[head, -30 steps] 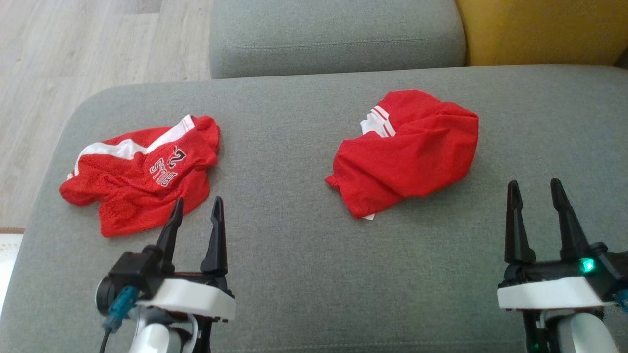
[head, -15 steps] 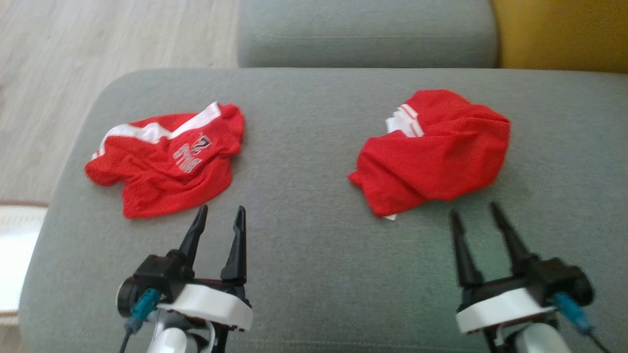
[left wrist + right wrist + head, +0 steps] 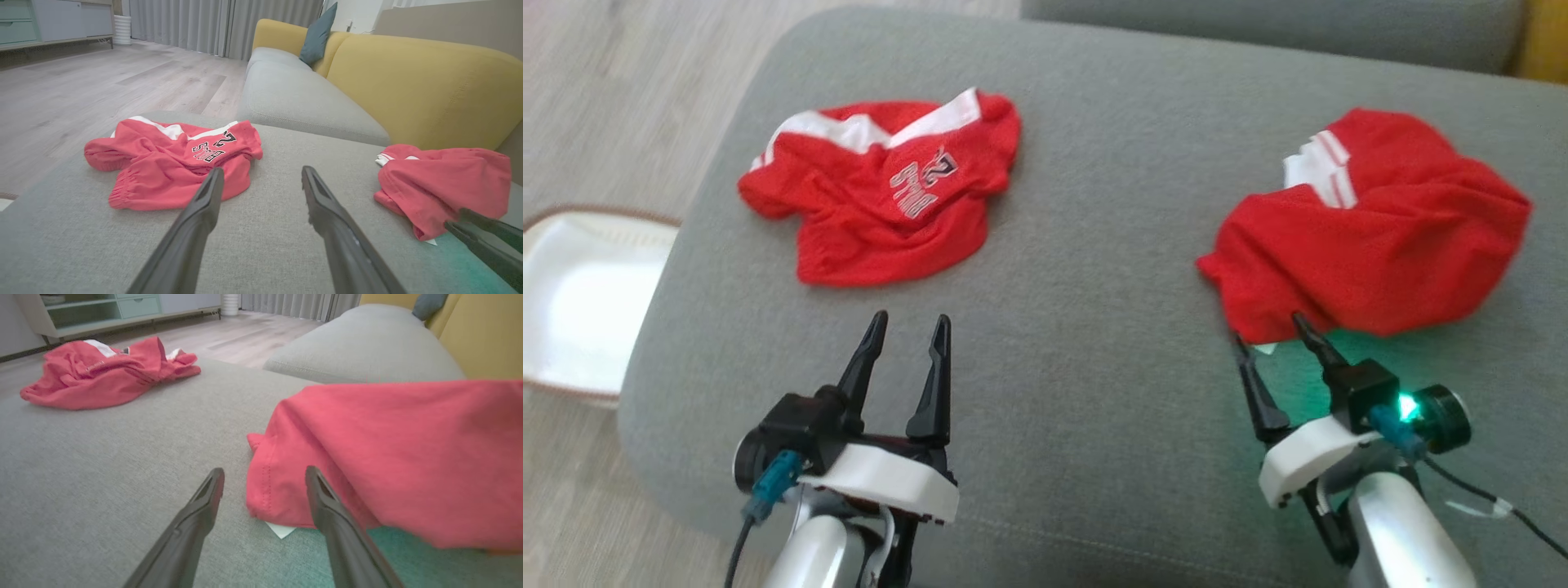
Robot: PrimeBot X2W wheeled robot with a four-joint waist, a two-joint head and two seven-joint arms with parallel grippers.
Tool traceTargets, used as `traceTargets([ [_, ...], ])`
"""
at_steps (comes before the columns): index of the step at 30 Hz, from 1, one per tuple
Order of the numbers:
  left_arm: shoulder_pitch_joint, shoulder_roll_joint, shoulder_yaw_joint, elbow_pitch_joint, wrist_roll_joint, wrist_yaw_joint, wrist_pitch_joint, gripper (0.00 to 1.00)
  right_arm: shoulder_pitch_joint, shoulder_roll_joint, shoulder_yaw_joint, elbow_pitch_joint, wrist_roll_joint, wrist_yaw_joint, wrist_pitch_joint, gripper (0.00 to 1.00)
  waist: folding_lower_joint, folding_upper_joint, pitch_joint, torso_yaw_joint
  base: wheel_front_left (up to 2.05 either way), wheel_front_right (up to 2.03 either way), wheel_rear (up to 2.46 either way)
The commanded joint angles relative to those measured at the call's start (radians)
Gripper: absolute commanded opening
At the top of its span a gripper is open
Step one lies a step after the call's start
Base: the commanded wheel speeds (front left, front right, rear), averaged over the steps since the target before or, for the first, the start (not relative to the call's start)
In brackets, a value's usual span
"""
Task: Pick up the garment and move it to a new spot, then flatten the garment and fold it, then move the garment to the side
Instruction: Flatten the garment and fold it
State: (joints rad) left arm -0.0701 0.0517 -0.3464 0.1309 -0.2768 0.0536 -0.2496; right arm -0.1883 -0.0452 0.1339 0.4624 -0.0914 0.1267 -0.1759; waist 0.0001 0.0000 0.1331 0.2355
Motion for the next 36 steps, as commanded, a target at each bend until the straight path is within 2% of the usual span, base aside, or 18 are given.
traceTargets([
  [1, -0.043, -0.001, 0.023, -0.03, -0.008, 0.004, -0.012, 1.0, -0.043, -0.005, 0.01, -0.013, -0.008, 0.004, 0.0, 1.0, -0.0001, 0.0, 0.029, 0.028, 0.0, 0.0, 0.0],
  [15, -0.088, -0.001, -0.014, -0.034, -0.043, 0.013, -0.012, 1.0, -0.165, -0.005, -0.066, 0.201, -0.123, 0.004, 0.002, 1.0, -0.0001, 0.0, 0.093, 0.081, 0.0, 0.0, 0.0],
  [16, -0.09, -0.001, -0.016, -0.034, -0.044, 0.013, -0.012, 1.0, -0.17, -0.005, -0.067, 0.216, -0.118, 0.004, 0.006, 0.44, -0.0001, 0.0, 0.094, 0.083, 0.0, 0.0, 0.0],
  [17, -0.091, -0.001, -0.017, -0.034, -0.045, 0.014, -0.012, 1.0, -0.176, -0.005, -0.065, 0.228, -0.118, 0.004, 0.007, 0.0, -0.0001, 0.0, 0.094, 0.085, 0.0, 0.0, 0.0],
  [22, -0.087, -0.001, -0.022, -0.025, -0.047, 0.016, -0.012, 1.0, -0.192, -0.005, -0.051, 0.271, -0.113, 0.004, -0.003, 0.0, -0.0001, 0.0, 0.074, 0.088, 0.0, 0.0, 0.0],
  [27, -0.074, -0.001, -0.018, -0.02, -0.038, 0.014, -0.012, 1.0, -0.232, -0.005, 0.031, 0.27, -0.047, 0.004, -0.045, 0.0, -0.0001, 0.0, 0.02, 0.08, 0.0, 0.0, 0.0],
  [36, -0.038, -0.001, 0.004, -0.009, -0.02, 0.014, -0.012, 1.0, -0.412, -0.005, 0.228, 0.129, 0.143, 0.004, -0.08, 0.0, -0.0001, 0.0, -0.063, 0.049, 0.0, 0.0, 0.0],
])
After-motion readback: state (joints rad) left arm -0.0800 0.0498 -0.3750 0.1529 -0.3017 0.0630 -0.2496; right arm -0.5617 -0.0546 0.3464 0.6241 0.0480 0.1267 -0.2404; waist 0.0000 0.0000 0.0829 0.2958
